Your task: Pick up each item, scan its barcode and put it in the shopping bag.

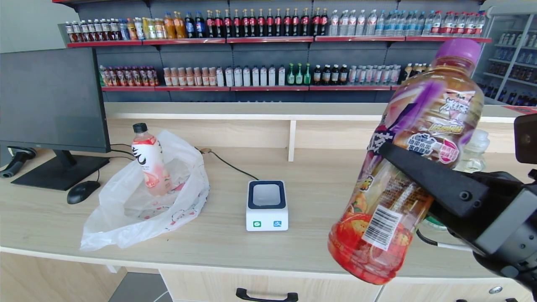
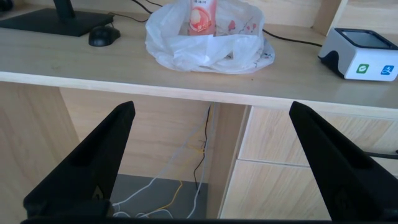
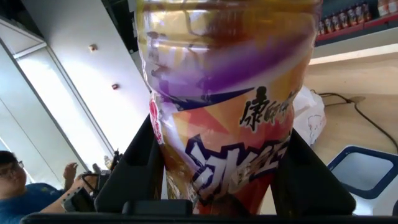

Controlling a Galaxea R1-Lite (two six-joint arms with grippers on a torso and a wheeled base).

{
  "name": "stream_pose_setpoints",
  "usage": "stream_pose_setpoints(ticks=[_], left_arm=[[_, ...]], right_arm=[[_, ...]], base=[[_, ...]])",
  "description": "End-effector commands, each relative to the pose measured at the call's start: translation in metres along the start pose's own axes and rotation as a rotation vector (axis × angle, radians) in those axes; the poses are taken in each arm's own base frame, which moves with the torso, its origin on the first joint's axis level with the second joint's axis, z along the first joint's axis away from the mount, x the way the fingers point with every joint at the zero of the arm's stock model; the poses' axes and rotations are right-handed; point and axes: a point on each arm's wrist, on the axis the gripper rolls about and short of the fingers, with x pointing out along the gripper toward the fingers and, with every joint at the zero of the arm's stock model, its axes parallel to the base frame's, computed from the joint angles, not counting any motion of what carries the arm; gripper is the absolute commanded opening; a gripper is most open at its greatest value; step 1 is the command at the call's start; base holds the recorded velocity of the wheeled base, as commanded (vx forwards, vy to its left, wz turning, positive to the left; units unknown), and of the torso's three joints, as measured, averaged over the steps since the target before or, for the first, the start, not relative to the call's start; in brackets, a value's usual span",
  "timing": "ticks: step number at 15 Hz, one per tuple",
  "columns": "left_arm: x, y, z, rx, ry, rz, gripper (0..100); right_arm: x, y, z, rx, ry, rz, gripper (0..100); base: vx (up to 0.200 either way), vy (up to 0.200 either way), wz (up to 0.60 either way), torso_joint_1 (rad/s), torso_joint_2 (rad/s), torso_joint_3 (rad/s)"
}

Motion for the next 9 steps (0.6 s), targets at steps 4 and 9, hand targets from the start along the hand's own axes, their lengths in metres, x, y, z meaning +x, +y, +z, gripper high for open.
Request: stream_pose_setpoints(ticks=[4,9], left_arm=[[0.000,0.000,0.000,-0.001,0.000,0.000,100],[0.000,0.000,0.000,-0.001,0.000,0.000,100]], right_arm=[[-0.002,-0.015,-0.024,-0.113,0.113,-0.039,0],[-0.008,-0.048,-0.036,-0.296,0.180,-0.181,0]], base=[[0.000,0.000,0.00,0.000,0.00,0.000],[0.000,0.000,0.00,0.000,0.00,0.000]])
